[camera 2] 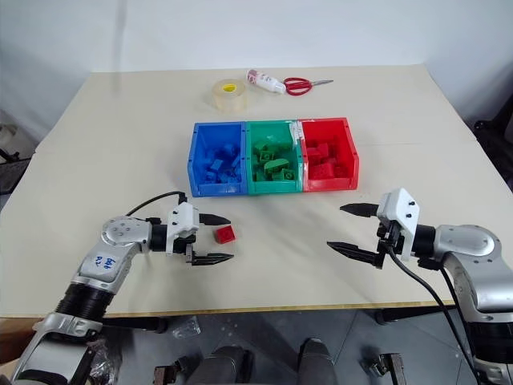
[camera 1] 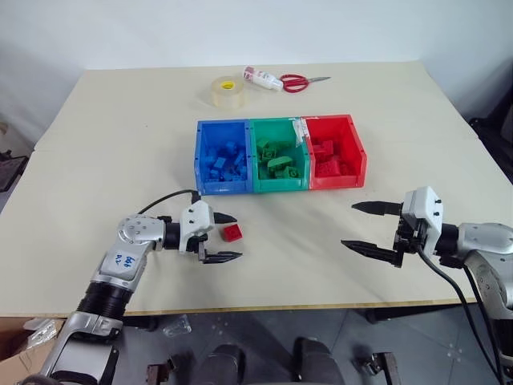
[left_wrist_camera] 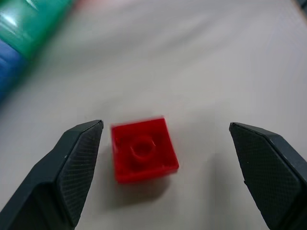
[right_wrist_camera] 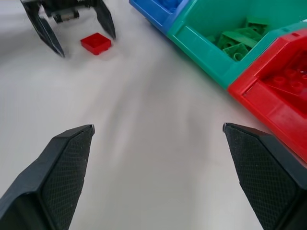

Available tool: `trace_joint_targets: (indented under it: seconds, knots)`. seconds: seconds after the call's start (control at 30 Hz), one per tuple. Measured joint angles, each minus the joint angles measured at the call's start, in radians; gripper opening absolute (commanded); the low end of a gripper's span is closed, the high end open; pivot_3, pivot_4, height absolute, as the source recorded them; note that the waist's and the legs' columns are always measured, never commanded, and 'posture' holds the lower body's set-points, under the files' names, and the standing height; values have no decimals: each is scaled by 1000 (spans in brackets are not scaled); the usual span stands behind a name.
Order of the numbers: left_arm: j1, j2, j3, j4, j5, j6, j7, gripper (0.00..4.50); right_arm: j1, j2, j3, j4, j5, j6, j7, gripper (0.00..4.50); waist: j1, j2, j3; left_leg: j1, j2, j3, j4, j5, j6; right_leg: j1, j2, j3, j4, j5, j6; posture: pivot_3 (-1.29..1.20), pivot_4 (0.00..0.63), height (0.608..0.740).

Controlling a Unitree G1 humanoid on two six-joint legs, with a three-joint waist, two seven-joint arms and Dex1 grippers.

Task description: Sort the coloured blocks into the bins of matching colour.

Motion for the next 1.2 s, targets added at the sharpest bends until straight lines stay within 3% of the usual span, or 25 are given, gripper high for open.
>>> trace_joint_targets:
  seconds: [0.27,0.43,0.6,0.7,0.87,0.97,1.2]
  knots:
    - [-45,0,-16,30,17,-9,-30,1459,69,-1,-56,-70,15,20,-37,4500,2,0,0,0,0,0,0,0,0,0,0,0,0,0,0,0,150,740]
    - [-95,-17,-16,60,16,-9,-48,1469,96,-1,-65,-91,20,23,-57,4500,3,0,0,0,0,0,1,0,0,0,0,0,0,0,0,0,150,740]
    - [-269,-139,-18,129,11,-15,-43,1469,143,-1,-115,-135,26,37,-88,4500,12,-1,0,-1,-1,-1,2,0,0,1,-1,0,0,1,1,0,150,740]
    - [-439,-247,-8,273,14,-53,13,1469,182,0,-145,-169,30,41,-113,4500,15,-2,1,-1,-1,0,2,0,1,1,0,-1,0,1,1,0,150,740]
    - [-731,-434,5,689,88,-213,226,1469,235,31,-187,-242,44,42,-187,4500,17,-4,2,-1,-1,2,1,0,1,1,0,-1,-1,1,2,0,150,740]
    - [-796,-488,23,840,109,-275,308,1469,263,47,-200,-273,52,45,-218,4500,4,-5,2,-1,-2,3,0,0,1,1,0,-1,-1,1,3,0,150,740]
    - [-927,-581,107,1039,131,-251,580,3803,292,52,-213,-309,63,52,-268,4500,5,-6,3,-1,-1,3,1,0,1,0,0,0,-1,1,3,0,150,740]
